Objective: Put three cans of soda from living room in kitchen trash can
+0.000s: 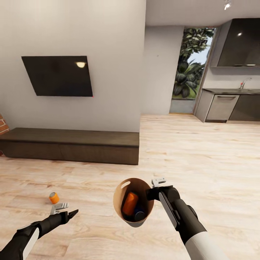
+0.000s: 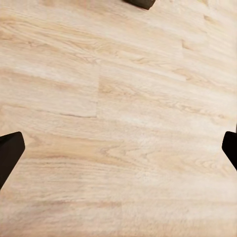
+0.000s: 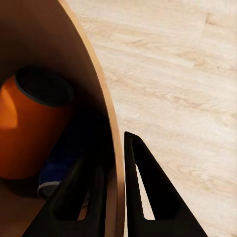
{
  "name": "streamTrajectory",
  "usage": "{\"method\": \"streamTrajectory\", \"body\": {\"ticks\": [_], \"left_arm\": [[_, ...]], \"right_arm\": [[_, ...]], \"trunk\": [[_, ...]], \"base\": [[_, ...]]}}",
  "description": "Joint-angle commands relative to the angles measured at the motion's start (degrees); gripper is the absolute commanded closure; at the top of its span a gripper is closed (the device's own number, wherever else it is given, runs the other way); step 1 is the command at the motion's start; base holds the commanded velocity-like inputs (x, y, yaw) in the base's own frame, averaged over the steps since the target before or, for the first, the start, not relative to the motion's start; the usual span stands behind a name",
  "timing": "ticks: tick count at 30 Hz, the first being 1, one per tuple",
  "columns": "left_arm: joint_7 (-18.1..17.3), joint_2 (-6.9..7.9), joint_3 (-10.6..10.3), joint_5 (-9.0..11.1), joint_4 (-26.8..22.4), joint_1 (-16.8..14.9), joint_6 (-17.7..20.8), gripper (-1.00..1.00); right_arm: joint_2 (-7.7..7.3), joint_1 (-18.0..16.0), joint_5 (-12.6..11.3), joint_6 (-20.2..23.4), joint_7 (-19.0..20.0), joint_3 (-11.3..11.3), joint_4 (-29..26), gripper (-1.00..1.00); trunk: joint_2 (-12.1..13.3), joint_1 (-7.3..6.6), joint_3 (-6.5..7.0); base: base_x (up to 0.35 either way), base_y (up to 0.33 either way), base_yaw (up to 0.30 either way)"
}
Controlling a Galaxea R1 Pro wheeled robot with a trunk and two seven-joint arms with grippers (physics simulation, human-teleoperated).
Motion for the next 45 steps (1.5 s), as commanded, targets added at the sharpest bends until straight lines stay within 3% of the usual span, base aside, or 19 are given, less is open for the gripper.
{"method": "streamTrajectory", "body": {"ticks": [1,45], "left_arm": [[0.00,0.00,0.00,-0.01,0.00,-0.01,0.00,-1.00],[0.00,0.00,0.00,0.07,-0.17,0.00,0.00,-1.00]], "right_arm": [[0.01,-0.02,-0.75,-0.03,0.27,-0.01,-0.03,1.00],[0.09,-0.02,-0.75,-0.03,0.23,0.05,-0.03,1.00]], "trunk": [[0.00,0.00,0.01],[0.00,0.00,0.02]], "base": [[0.000,0.000,0.085],[0.000,0.000,0.281]]}}
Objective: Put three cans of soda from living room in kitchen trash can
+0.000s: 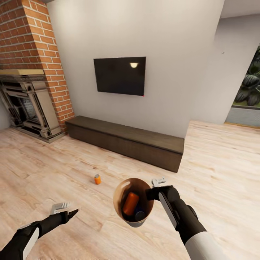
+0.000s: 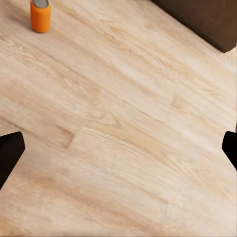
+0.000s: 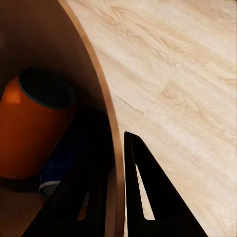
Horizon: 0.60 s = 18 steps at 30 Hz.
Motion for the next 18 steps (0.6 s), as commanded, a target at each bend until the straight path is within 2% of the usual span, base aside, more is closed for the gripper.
{"method": "streamTrajectory", "body": {"ticks": [1,18], "left_arm": [[0.00,0.00,0.00,-0.01,0.01,0.00,-0.01,-1.00],[0.00,0.00,0.00,-0.01,-0.04,0.00,-0.01,-1.00]], "right_arm": [[0.02,-0.02,-0.86,-0.04,0.29,0.01,-0.03,1.00],[0.00,-0.02,-0.86,-0.04,0.29,-0.03,-0.03,1.00]], "trunk": [[0.00,0.00,0.01],[0.00,0.00,0.01]], "base": [[0.000,0.000,0.290],[0.000,0.000,0.285]]}}
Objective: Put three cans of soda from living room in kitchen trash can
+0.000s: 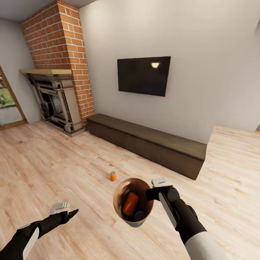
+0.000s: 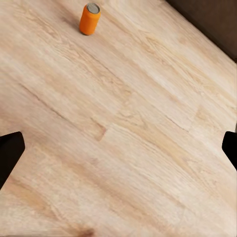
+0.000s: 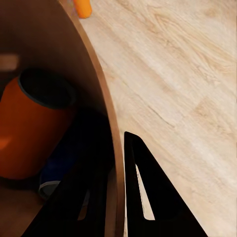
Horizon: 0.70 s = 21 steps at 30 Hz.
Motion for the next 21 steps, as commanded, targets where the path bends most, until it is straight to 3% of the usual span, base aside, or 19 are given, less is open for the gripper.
{"method": "streamTrajectory", "body": {"ticks": [1,7,21], "left_arm": [[0.00,0.01,-0.02,-0.02,-0.01,0.00,-0.01,-1.00],[0.00,0.01,-0.08,-0.03,-0.10,0.00,0.07,-1.00],[-0.17,0.07,-0.01,-0.04,-0.11,-0.01,0.08,-1.00]], "right_arm": [[0.02,-0.02,-0.72,-0.02,0.27,0.01,-0.03,1.00],[0.00,-0.02,-0.72,-0.01,0.29,0.01,-0.03,1.00],[0.03,-0.02,-0.72,0.04,0.29,0.03,-0.03,1.00]], "trunk": [[0.00,0.00,0.01],[0.00,0.00,0.01],[0.00,0.00,0.01]], "base": [[0.046,0.000,0.146],[0.210,0.000,0.057],[0.336,0.030,0.002]]}}
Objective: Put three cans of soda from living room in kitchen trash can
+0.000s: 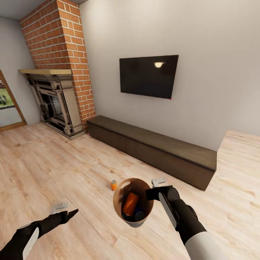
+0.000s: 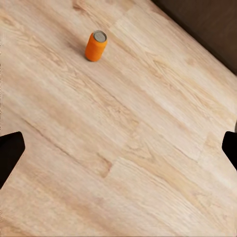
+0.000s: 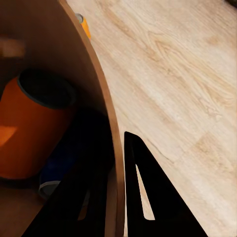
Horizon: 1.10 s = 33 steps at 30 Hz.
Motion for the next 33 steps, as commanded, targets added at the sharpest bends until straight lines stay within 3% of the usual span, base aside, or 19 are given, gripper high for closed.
{"method": "streamTrajectory", "body": {"ticks": [1,33], "left_arm": [[-0.01,0.01,0.00,-0.02,-0.01,0.00,-0.02,-1.00],[0.17,0.02,0.01,-0.04,-0.10,0.01,-0.09,-1.00]], "right_arm": [[0.01,-0.02,-0.78,-0.05,0.27,0.00,-0.03,1.00],[-0.02,-0.02,-0.78,-0.02,0.22,0.01,-0.03,1.00]], "trunk": [[0.00,0.00,0.01],[0.00,0.00,0.01]], "base": [[0.342,0.112,0.000],[0.344,0.033,0.000]]}}
